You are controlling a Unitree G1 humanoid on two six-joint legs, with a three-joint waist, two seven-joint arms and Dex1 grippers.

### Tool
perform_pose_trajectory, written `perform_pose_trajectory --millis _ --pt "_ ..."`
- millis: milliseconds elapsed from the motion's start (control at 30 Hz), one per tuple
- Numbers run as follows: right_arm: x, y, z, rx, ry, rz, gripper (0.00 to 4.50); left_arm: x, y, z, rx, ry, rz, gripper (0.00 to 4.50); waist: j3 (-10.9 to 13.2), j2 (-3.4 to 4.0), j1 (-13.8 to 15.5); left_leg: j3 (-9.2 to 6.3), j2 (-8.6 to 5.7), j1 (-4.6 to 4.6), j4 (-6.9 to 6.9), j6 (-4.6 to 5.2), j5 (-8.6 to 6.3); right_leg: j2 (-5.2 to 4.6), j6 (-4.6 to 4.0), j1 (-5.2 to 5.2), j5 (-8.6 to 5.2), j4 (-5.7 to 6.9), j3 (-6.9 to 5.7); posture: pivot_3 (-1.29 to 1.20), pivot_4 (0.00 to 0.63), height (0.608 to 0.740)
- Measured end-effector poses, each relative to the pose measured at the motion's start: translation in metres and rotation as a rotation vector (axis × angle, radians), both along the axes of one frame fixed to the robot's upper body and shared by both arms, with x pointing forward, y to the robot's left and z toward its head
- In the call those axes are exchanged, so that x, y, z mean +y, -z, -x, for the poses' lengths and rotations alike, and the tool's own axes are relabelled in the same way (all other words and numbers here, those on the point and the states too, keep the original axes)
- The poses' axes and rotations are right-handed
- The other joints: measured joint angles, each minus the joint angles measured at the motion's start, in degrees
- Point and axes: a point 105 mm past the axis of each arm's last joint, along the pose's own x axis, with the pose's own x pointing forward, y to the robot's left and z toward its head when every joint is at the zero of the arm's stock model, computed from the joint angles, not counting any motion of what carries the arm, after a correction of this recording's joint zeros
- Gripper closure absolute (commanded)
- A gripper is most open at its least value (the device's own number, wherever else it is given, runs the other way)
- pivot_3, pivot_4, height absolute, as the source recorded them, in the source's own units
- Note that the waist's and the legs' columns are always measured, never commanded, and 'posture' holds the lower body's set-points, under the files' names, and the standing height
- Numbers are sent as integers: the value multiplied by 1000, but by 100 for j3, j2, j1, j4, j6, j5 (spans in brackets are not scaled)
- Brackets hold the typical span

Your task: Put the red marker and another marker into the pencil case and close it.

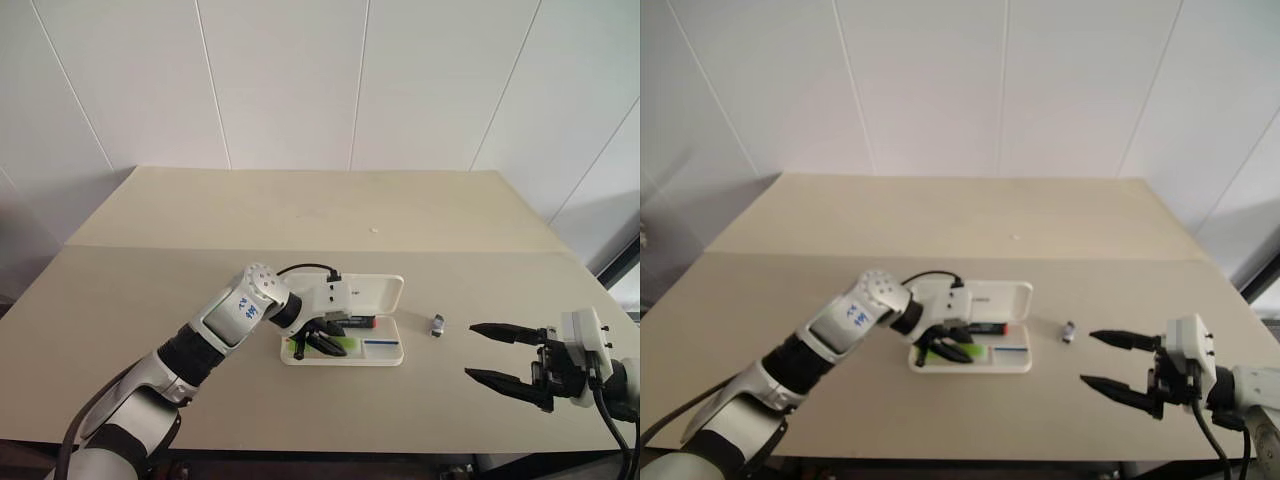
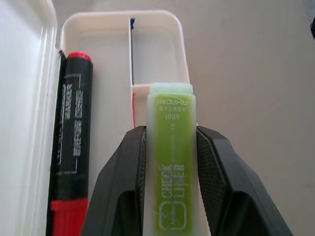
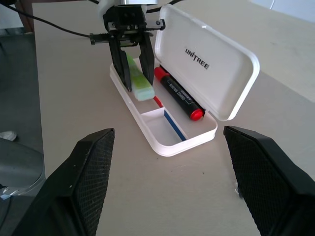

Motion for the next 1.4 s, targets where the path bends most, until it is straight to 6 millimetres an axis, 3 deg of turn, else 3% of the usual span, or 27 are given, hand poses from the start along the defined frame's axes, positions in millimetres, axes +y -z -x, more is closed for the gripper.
perform_pose_trajectory --millis 133,467,500,667,833,1000,1233,1400 --pt "0 1 2 3 6 3 0 -2 4 -2 11 -8 0 3416 0 0 1 0 0 0 2 1 0 0 0 0 0 1 0 0 150 740" --pt "-1 -1 4 -7 20 1 0 -3 8 -5 15 -14 -5 124 0 0 0 0 0 0 2 1 0 0 0 0 0 1 0 0 150 740" --pt "-1 -1 4 -8 21 0 0 -3 8 -5 16 -12 -5 40 0 0 0 0 0 0 1 1 0 0 0 0 0 1 0 0 150 740" --pt "-2 -2 3 -10 28 -4 0 -4 6 -3 20 -1 -3 40 0 0 0 0 0 0 1 1 0 0 0 0 0 1 0 0 150 740" --pt "5 5 -9 -40 128 -31 0 -6 -24 9 -8 48 115 40 -1 1 -8 0 2 4 -3 0 0 0 -1 0 0 4 0 0 150 740" --pt "16 31 -27 -26 289 -29 0 10 -31 11 65 -24 263 40 -2 3 -2 -1 1 7 5 0 1 -1 -6 -1 -3 23 0 0 150 740" --pt "39 45 -55 -22 537 -115 0 38 -39 33 88 21 439 40 -3 5 -8 -2 5 20 -1 -4 3 0 -22 -3 -12 41 -1 0 150 740" --pt "46 50 -74 -14 690 -146 0 60 -46 38 29 71 511 40 -4 5 -7 -1 4 20 0 -9 5 -2 -40 -3 -19 42 -1 0 150 740"
